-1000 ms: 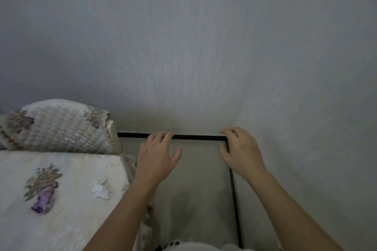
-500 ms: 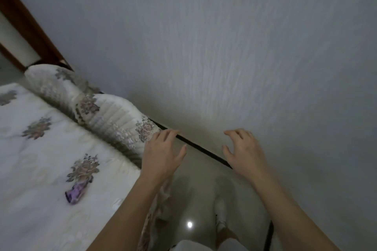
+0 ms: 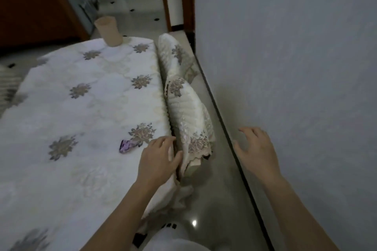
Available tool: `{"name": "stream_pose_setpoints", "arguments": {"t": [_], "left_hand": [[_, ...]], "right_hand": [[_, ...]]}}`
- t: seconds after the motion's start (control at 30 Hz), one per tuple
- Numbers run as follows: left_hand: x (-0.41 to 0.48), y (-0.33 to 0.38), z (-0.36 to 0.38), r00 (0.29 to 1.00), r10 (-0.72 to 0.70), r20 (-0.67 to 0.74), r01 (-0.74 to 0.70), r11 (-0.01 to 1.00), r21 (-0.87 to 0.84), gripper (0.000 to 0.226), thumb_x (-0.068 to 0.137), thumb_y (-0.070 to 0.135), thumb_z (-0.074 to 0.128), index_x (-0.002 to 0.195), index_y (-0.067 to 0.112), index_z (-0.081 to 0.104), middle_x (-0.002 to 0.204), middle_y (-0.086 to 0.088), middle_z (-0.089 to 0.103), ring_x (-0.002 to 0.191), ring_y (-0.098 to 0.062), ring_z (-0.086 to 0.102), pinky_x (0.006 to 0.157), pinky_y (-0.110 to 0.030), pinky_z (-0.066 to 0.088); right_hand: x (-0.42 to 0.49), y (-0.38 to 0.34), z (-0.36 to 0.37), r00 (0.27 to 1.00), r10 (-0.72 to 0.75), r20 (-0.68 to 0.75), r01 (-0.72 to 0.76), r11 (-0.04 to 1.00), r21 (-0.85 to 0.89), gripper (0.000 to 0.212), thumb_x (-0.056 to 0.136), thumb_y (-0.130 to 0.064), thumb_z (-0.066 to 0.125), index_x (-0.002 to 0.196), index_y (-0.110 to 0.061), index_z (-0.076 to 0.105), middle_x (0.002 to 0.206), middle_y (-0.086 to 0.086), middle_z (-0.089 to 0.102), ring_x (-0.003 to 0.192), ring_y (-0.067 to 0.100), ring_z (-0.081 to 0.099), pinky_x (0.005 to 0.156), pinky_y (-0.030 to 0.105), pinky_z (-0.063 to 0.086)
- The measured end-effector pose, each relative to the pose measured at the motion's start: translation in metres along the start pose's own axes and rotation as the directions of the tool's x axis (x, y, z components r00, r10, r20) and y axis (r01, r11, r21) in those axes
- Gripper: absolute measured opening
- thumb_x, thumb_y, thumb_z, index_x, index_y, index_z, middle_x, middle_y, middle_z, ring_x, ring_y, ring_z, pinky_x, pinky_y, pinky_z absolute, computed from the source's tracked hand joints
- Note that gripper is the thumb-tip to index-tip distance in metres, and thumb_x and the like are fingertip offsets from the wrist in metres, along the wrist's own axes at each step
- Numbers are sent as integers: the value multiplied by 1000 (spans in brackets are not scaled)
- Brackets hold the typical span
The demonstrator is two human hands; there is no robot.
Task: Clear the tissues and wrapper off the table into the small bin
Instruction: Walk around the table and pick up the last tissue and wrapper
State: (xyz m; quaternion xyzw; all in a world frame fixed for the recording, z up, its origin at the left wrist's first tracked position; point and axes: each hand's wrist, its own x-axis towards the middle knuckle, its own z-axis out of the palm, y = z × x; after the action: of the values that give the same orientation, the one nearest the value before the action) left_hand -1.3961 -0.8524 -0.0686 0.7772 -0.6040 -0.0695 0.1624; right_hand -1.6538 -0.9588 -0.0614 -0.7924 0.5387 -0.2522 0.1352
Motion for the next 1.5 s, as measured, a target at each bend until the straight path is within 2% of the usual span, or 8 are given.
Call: {"name": "stream_pose_setpoints", "arguments": {"t": [0.2,0.43,0.53,0.7,0.9,1.13,1.3,1.5], "left_hand": [[-25,-65,-14,952,-297,-72,296,955,-15,48,89,50,52,129,24,57,128,2,62,116,-24,55,90,-40,49],[-61,-144,-16,839,-543,-44,530,832,-162,46,93,47,55,134,26,53,134,8,54,121,-18,51,97,-36,45],[-73,-163,-7,834,-552,28,548,820,-162,47,94,49,53,136,28,50,134,10,54,121,-13,50,96,-29,45],[-96,-168,13,791,-599,125,612,766,-199,47,94,50,52,137,31,48,134,13,51,119,-6,49,95,-21,43],[-101,-153,46,717,-672,186,696,677,-239,51,92,52,55,138,32,46,136,12,49,121,-6,47,91,-19,42],[-88,-130,71,615,-772,159,788,596,-153,59,84,62,55,138,38,45,129,15,48,113,-7,50,81,-22,48],[-79,-128,86,660,-742,117,751,645,-143,39,86,53,58,122,41,52,117,16,53,100,-10,57,70,-27,53],[-78,-133,101,669,-739,81,740,652,-165,24,85,42,61,108,35,55,105,11,56,89,-14,57,60,-33,54]], "right_hand": [[58,-77,58,956,-258,140,243,963,113,39,85,-29,60,121,-13,63,113,6,62,108,28,54,88,46,50],[91,-162,127,826,-477,301,456,879,140,41,86,-32,61,122,-13,63,110,6,64,106,29,56,82,45,52],[99,-186,157,764,-521,380,506,850,146,39,88,-30,62,123,-14,62,110,7,64,106,29,55,85,44,51],[95,-207,205,661,-564,495,553,812,188,37,84,-31,58,118,-17,63,96,3,64,90,28,59,71,42,53],[102,-220,253,520,-543,659,548,804,231,39,89,-36,58,125,-21,58,131,6,57,122,28,51,92,44,50],[113,-238,293,451,-525,722,574,790,216,59,90,-46,58,141,-19,44,125,12,53,114,34,50,90,44,48],[120,-248,308,386,-462,799,675,731,97,67,91,-58,50,146,-22,34,136,12,47,124,34,43,90,44,46],[117,-242,328,355,-539,764,777,624,80,52,91,-60,47,125,-22,55,116,5,61,109,27,52,81,37,47]]}}
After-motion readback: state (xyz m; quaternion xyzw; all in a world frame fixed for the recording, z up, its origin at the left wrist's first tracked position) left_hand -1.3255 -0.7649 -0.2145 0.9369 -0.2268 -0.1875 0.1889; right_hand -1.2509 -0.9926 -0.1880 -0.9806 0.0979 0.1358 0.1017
